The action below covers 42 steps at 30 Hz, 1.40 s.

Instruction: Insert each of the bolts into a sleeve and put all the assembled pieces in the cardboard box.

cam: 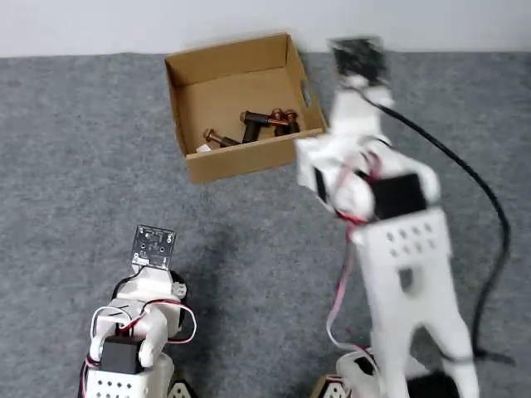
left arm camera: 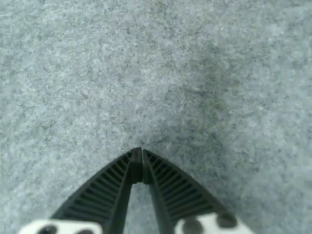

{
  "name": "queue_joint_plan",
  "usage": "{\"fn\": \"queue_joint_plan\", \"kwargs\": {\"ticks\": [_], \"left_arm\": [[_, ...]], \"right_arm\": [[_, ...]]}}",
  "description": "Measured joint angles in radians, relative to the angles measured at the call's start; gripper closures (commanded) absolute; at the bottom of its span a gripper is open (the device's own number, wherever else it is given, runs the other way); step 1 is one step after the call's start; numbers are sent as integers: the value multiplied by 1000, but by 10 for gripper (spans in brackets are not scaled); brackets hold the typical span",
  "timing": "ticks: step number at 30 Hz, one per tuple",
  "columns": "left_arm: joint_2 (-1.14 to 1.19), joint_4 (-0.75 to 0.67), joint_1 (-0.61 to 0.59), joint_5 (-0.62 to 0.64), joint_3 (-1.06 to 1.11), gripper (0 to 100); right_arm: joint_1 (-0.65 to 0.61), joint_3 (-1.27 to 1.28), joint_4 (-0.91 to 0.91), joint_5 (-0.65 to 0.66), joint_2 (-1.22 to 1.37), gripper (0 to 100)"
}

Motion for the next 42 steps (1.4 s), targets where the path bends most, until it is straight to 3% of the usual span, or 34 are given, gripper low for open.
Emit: {"fn": "queue_joint_plan", "kwargs": {"ticks": [9,19,30,42], "left_arm": [[0,0,0,0,0,994],[0,0,0,0,0,994],[0,0,0,0,0,994],[0,0,0,0,0,994]], "right_arm": [[175,543,-103,0,-445,990],[183,967,-219,-3,-819,990],[183,1341,-232,-3,-1267,990],[183,1493,-232,-3,-1272,990]]}}
